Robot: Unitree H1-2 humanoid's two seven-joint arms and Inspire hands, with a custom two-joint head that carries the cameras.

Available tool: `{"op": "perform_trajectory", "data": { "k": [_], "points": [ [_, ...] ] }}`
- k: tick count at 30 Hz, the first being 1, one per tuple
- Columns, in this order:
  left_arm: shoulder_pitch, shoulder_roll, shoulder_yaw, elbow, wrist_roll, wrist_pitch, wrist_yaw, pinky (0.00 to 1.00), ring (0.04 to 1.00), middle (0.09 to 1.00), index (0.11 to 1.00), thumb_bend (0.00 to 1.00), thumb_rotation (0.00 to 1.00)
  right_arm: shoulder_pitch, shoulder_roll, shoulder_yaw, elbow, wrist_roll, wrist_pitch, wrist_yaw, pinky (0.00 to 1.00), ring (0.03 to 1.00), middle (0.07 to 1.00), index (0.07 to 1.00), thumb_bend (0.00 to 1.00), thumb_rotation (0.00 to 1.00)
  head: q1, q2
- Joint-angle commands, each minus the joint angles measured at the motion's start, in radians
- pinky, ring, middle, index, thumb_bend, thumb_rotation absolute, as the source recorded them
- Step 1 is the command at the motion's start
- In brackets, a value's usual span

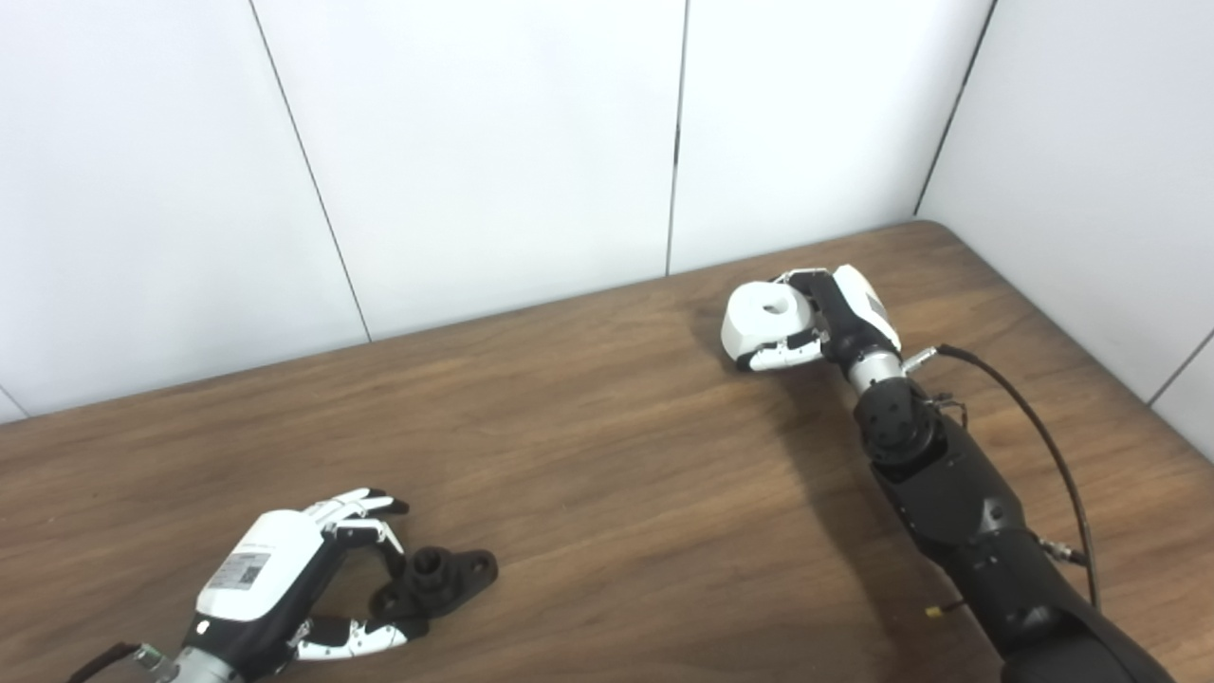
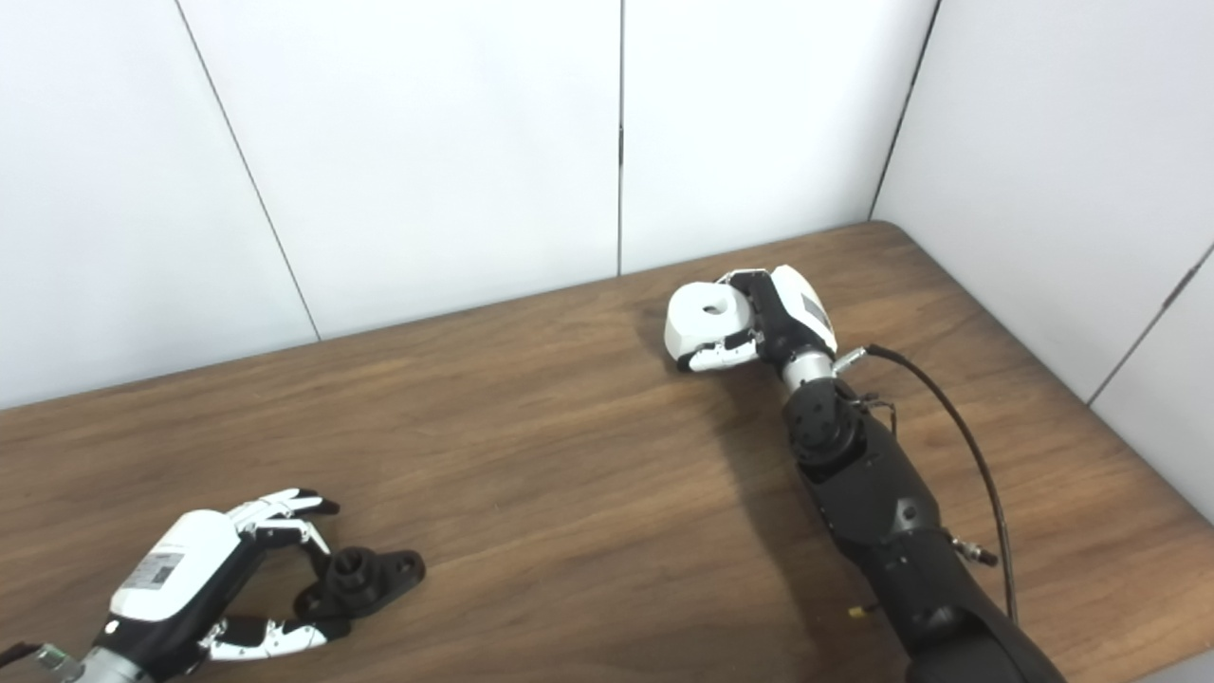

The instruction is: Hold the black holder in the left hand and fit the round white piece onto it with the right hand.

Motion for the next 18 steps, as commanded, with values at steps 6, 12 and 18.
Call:
{"op": "perform_trajectory", "data": {
  "k": [6, 12, 18],
  "points": [
    [0.034, 0.027, -0.024, 0.051, 0.05, 0.041, -0.072, 0.82, 0.872, 0.819, 0.485, 0.52, 0.05, -0.046, 0.002, 0.024, -0.134, -0.004, 0.049, 0.066, 0.79, 0.83, 0.792, 0.485, 0.52, 0.13, 0.035, 0.009],
    [0.021, 0.015, -0.033, 0.057, 0.054, 0.042, -0.074, 0.83, 0.879, 0.821, 0.485, 0.52, 0.05, -0.06, 0.03, 0.077, -0.234, -0.04, 0.117, 0.118, 0.75, 0.8, 0.786, 0.485, 0.52, 0.13, 0.079, 0.017],
    [0.01, -0.001, -0.044, 0.067, 0.075, 0.051, -0.063, 0.89, 0.887, 0.828, 0.485, 0.52, 0.05, -0.054, 0.059, 0.126, -0.33, -0.072, 0.169, 0.173, 0.73, 0.793, 0.788, 0.484, 0.52, 0.13, 0.176, 0.042]
  ]
}}
